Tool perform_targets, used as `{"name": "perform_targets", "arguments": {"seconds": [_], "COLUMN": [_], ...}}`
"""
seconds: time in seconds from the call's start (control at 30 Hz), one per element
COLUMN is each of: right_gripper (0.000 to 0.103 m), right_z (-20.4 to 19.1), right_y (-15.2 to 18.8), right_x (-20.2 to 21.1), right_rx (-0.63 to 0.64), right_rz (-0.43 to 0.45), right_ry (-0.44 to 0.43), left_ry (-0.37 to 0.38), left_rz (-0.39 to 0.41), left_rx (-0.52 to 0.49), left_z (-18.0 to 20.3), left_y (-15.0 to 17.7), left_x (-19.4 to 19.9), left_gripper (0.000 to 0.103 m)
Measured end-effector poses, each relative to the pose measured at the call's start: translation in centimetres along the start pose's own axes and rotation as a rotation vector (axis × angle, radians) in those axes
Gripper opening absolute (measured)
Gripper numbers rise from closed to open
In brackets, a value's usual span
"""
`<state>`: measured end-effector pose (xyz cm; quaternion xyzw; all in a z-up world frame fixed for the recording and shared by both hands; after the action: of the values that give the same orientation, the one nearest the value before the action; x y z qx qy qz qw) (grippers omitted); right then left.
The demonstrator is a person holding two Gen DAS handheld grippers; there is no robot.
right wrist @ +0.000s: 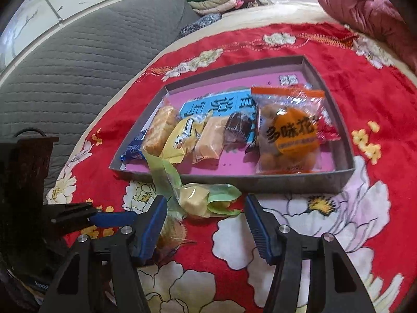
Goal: Organize snacks
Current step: 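Move the left tool to the clear-wrapped cake while the right tool reaches the green bag, then grasp and lift the cake with the left tool while the right tool grasps the green bag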
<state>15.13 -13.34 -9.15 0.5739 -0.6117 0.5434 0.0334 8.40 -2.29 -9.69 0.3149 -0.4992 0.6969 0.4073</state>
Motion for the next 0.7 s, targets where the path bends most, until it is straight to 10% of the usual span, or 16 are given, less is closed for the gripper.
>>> {"name": "perform_targets", "arguments": {"seconds": [0.27,0.43,0.7], "right_gripper": [0.061,0.041,0.037], "right_z": [0.1,0.1,-0.7], "right_y": [-0.1,0.0,-0.1], "right_x": [-2.0,-2.6,-1.8], "right_rx": [-0.063,-0.071,-0.018], "right_rz": [-0.046,-0.053,-0.021], "right_ry": [-0.028,-0.046,-0.038], "left_ry": [0.011,0.029,0.048], "left_rz": [0.013,0.022,0.034], "left_rx": [-0.011,0.012,0.036], "left_z": [0.4,0.2,-0.2], "left_y": [-0.1,-0.4,-0.7], "left_x": [-1.0,-1.7,-2.0], "left_gripper": [0.067,0.066,0.045]}}
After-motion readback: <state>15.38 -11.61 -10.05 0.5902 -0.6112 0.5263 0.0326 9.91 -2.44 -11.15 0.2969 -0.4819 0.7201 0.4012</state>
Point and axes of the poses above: each gripper's, at about its wrist camera, not at the fingertips, and x roughly against the way its jaws point, z to its right, y to its underside, the point moved 4 cm from there along -x, roughly the way its jaws point, and after that the axes turned 6 degrees about z, right-handed, at the moved point
